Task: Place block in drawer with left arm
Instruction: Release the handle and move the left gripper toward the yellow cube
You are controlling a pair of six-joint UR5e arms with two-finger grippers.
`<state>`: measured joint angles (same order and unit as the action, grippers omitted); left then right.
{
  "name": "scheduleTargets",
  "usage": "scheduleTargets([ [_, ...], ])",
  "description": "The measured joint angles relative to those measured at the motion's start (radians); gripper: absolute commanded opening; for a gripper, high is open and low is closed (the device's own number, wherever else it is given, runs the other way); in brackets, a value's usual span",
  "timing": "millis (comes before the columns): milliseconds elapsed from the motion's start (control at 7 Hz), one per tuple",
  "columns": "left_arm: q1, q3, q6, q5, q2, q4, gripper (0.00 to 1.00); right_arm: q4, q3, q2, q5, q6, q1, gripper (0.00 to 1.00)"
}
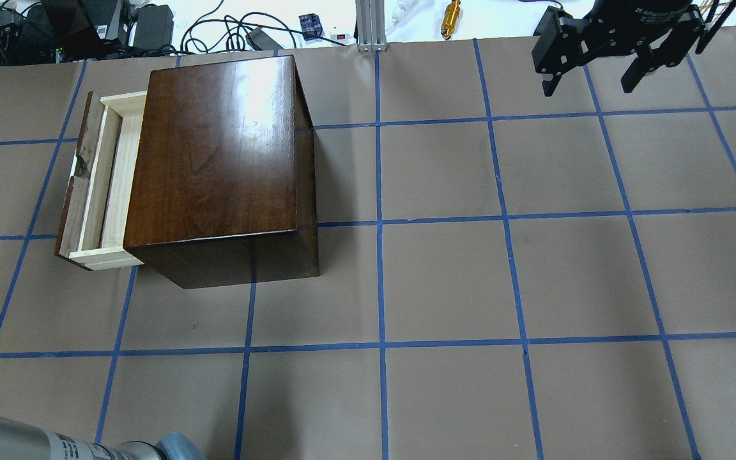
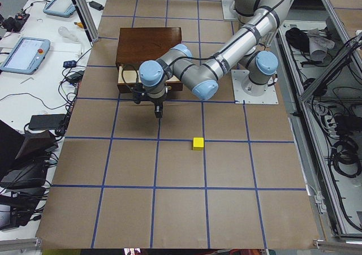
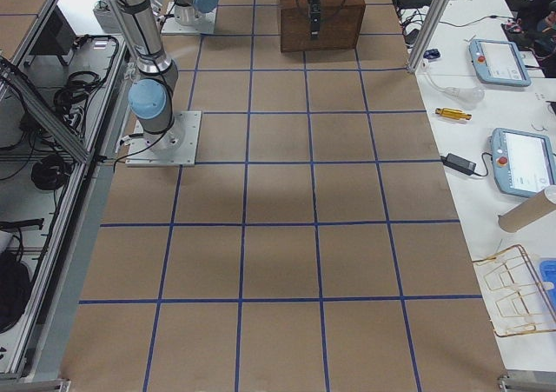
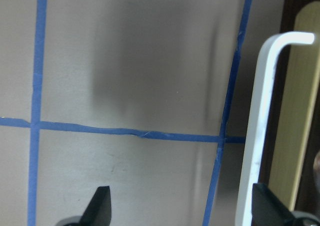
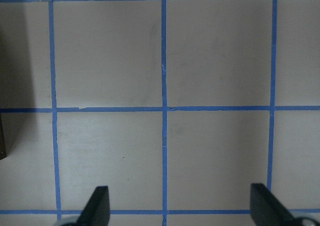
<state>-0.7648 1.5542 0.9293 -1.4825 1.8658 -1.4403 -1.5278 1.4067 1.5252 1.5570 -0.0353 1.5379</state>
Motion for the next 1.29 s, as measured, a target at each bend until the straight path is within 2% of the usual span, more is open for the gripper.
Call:
scheduleTargets([
  [286,0.085,0.08,0.323,-0.054,-0.031,0.023,1.0,0.0,0.0,0.0,0.0,0.0,0.001,1.0],
  [857,0.223,0.344,0.934,-0.107,-0.067,0.348,1.0,0.0,0.0,0.0,0.0,0.0,0.0,1.0],
  [1286,0.246,0.437,1.292,-0.107,-0.065,0.489,1.0,0.0,0.0,0.001,0.0,0.0,0.0,1.0],
])
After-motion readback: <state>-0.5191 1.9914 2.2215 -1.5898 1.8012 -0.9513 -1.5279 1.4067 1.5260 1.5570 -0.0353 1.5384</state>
